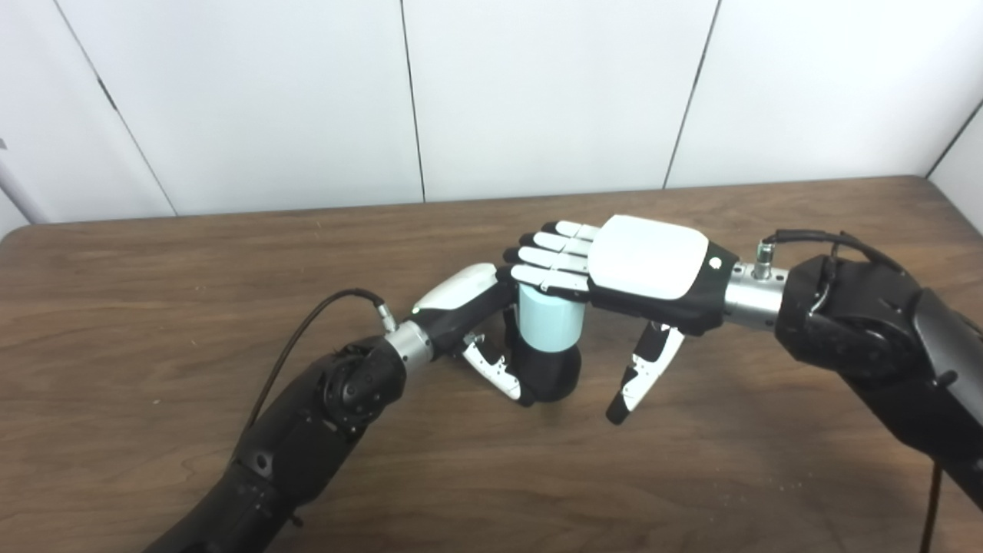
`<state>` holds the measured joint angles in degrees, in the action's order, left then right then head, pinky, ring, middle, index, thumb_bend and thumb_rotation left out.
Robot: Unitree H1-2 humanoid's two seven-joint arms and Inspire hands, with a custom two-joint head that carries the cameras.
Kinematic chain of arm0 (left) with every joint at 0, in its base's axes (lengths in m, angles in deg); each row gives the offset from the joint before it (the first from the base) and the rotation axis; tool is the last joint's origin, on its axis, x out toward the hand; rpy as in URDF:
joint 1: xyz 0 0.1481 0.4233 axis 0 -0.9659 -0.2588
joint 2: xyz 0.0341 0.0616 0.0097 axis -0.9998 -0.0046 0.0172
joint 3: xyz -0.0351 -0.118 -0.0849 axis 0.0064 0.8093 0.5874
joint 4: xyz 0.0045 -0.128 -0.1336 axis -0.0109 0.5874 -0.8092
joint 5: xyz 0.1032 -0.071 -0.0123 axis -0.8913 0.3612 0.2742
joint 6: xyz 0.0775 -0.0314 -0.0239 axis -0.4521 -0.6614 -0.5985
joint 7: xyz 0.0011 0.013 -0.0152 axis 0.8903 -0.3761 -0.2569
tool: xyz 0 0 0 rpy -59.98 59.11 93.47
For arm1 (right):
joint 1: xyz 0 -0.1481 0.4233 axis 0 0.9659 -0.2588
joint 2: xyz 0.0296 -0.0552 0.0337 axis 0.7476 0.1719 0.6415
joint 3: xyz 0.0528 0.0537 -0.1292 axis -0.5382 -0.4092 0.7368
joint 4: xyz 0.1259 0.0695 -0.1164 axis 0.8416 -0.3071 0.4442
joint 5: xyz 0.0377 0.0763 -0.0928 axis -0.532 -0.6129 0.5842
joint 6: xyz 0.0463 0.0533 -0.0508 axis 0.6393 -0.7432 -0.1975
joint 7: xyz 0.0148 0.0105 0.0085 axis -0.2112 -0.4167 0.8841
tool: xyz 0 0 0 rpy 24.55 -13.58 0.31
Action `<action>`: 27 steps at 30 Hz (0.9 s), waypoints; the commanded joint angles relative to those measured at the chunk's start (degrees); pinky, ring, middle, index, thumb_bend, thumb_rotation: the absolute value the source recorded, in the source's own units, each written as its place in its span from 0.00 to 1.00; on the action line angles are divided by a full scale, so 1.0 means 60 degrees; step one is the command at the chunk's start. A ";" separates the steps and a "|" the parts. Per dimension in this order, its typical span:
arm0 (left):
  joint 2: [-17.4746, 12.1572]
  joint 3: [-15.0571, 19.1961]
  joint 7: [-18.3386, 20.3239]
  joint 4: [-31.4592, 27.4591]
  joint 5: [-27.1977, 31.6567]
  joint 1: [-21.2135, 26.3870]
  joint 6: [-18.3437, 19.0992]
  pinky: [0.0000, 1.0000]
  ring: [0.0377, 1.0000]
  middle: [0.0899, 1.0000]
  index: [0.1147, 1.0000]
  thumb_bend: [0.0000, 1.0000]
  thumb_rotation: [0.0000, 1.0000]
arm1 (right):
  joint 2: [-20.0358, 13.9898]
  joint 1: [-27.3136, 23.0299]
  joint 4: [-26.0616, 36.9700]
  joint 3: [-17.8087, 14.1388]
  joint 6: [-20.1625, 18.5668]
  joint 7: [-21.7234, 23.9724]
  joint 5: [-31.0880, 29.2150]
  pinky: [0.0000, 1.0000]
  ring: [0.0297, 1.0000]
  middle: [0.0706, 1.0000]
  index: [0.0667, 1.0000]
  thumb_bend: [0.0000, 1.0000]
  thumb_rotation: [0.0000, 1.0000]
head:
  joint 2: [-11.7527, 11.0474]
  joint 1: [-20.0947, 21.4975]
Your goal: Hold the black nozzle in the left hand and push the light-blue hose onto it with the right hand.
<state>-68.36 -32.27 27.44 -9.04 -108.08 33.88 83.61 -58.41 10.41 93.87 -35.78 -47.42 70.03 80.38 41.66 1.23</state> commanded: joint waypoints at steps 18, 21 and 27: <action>-0.0281 -0.0347 0.0720 0.0602 -0.0538 -0.0483 0.0434 1.00 0.60 0.45 0.41 0.53 0.00 | 0.1937 -0.0078 0.0395 -0.3069 -0.3817 -0.0865 -0.3250 0.70 0.83 0.94 0.95 0.72 0.33 | -0.0127 0.0031; -0.0274 -0.0362 0.0700 0.0609 -0.0561 -0.0488 0.0415 1.00 0.60 0.45 0.41 0.53 0.00 | 0.2004 -0.0044 0.0262 -0.3352 -0.4028 -0.1010 -0.3608 0.68 0.82 0.93 0.96 0.72 0.33 | -0.0127 0.0031; -0.0288 -0.0362 0.0678 0.0650 -0.0568 -0.0479 0.0359 1.00 0.60 0.45 0.41 0.53 0.00 | 0.2078 0.0036 -0.0019 -0.3663 -0.4165 -0.1308 -0.4183 0.66 0.80 0.92 0.94 0.65 0.38 | -0.0162 0.0039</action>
<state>-68.15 -32.29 27.44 -8.95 -108.06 34.03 83.52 -45.76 12.25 93.78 -56.55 -72.79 63.96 56.64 40.61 1.41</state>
